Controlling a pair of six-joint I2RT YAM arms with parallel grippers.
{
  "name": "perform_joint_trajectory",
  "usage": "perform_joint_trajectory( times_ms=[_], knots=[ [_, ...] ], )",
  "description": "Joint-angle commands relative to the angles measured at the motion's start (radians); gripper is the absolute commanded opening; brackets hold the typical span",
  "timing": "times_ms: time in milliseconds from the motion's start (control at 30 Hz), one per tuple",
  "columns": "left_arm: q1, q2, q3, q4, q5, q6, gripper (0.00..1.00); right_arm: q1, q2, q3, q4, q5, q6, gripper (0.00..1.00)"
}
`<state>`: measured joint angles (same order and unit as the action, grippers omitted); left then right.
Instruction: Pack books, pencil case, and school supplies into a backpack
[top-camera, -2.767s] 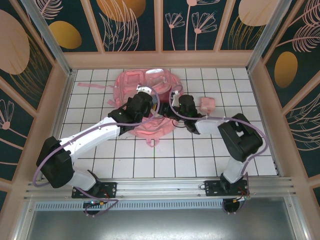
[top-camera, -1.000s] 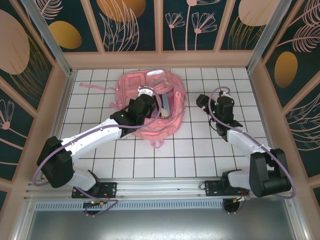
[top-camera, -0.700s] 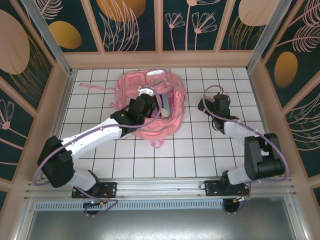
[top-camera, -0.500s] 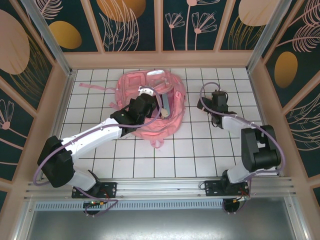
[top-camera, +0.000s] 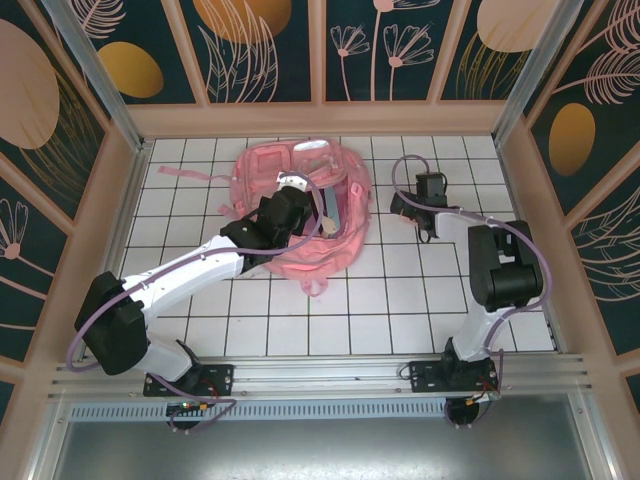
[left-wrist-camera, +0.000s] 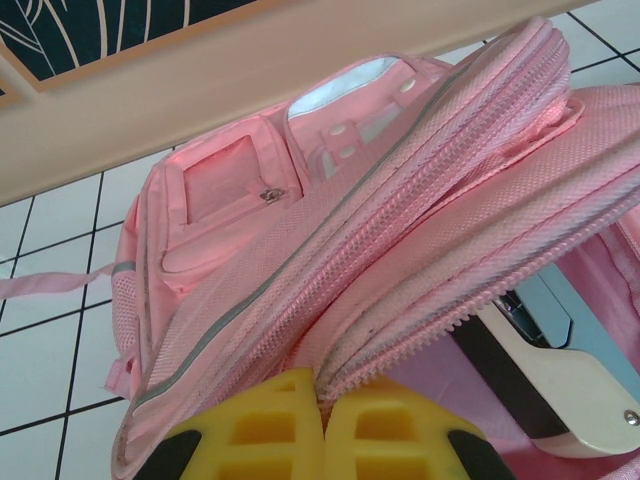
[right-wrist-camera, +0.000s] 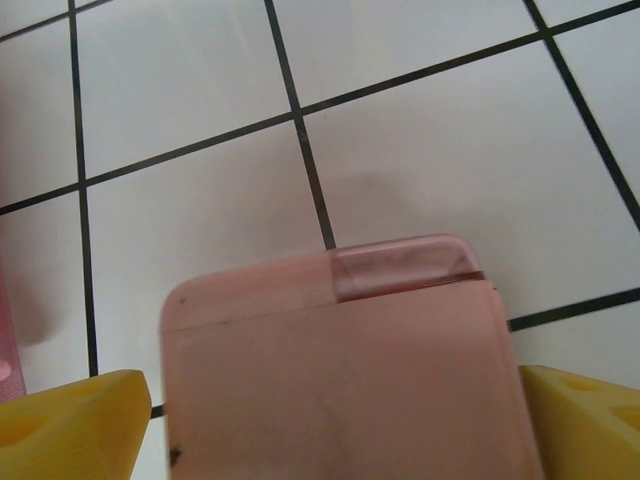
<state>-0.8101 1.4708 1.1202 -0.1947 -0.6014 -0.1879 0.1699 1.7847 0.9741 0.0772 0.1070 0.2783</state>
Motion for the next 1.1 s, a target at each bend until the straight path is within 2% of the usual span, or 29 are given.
perform_joint_trajectory(
  times_ms=[0, 167, 267, 467, 833, 1067],
  knots=[
    [0.006, -0.007, 0.055, 0.077, -0.009, -0.023, 0.0, -0.006, 0.046, 0.064, -0.085, -0.015, -0.013, 0.85],
    [0.006, -0.006, 0.055, 0.077, -0.008, -0.023, 0.0, 0.006, 0.049, 0.069, -0.111, 0.023, -0.017, 0.84],
    [0.007, -0.004, 0.055, 0.077, -0.006, -0.023, 0.0, 0.012, 0.038, 0.063, -0.11, 0.045, -0.026, 0.77],
    [0.005, -0.003, 0.055, 0.077, -0.008, -0.025, 0.0, 0.035, -0.055, 0.005, -0.069, 0.051, -0.02, 0.76],
    [0.006, -0.003, 0.055, 0.077, -0.005, -0.03, 0.0, 0.047, -0.179, -0.06, -0.045, -0.029, 0.016, 0.75],
    [0.006, 0.014, 0.078, 0.065, -0.018, -0.038, 0.0, 0.129, -0.42, -0.192, 0.088, -0.15, 0.094, 0.75]
  ],
)
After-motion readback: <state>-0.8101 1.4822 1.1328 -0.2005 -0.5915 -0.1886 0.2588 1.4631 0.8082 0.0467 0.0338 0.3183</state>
